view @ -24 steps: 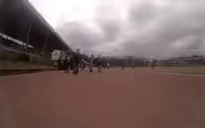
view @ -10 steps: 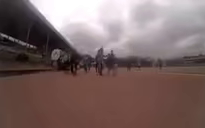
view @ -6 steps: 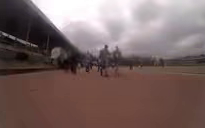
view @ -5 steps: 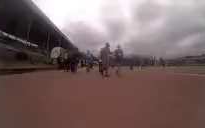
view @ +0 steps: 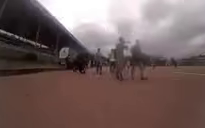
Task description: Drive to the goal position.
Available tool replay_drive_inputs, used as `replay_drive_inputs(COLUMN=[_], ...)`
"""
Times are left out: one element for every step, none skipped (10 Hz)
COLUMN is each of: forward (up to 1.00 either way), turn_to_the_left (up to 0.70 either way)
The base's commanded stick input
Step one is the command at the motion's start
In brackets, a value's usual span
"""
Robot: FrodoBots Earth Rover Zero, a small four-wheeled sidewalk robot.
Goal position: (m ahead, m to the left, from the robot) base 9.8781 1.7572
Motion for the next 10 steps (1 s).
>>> replay_drive_inputs(forward=[1.0,1.0,1.0,1.0,1.0,1.0,1.0,1.0,1.0,1.0], turn_to_the_left=[0.0,0.05,0.2,0.0,0.0,0.0,0.0,0.0,0.0,0.0])
